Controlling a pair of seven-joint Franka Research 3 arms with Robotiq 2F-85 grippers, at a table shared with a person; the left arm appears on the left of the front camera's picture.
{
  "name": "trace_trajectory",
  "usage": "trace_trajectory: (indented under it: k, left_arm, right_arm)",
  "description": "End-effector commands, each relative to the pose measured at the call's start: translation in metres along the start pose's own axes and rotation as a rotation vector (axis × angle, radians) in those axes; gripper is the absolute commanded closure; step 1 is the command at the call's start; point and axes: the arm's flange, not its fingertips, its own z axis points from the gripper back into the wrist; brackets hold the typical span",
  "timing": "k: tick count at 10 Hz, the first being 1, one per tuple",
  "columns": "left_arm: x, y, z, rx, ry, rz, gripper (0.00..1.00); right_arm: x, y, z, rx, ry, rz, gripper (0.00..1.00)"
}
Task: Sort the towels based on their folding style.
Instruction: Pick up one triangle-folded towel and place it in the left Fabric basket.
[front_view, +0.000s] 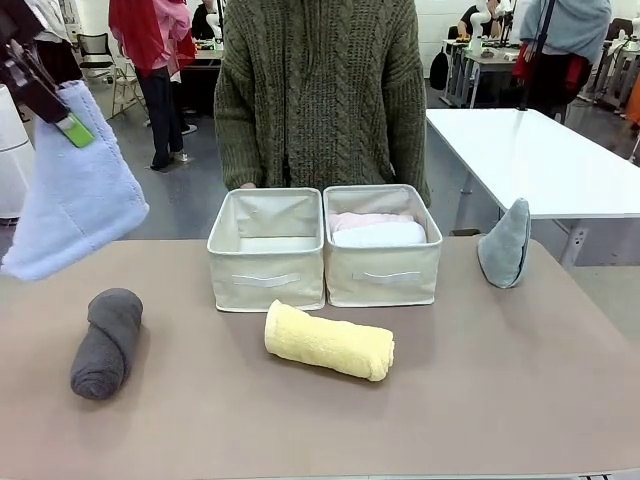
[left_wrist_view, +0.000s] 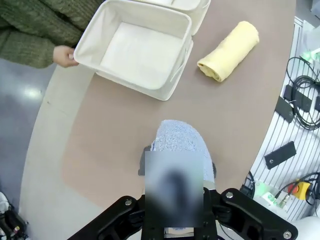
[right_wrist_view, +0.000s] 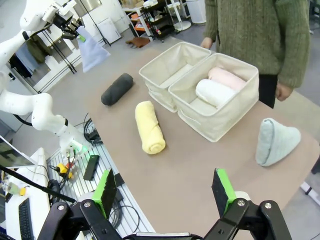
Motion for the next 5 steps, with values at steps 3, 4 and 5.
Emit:
trace_trajectory:
  k: [3,4,5]
  left_arm:
    - [0.0107,0.0046,-0.0044,0.030,-0.030,0.034,0.83]
    - [0.0120,0.0071,-0.0060,0.028,-0.034,0.045,0.83]
    - [0.0149,0.0078,-0.0084,0.035,-0.034,0.063,0.83]
  right_arm:
    - [0.0005,-0.0003,-0.0001,0.017,-0.024,0.022,0.00]
    - [0.0005,-0.0003,-0.0001,0.017,-0.024,0.022,0.00]
    - [0.0005,-0.0003,-0.0001,0.017,-0.024,0.022,0.00]
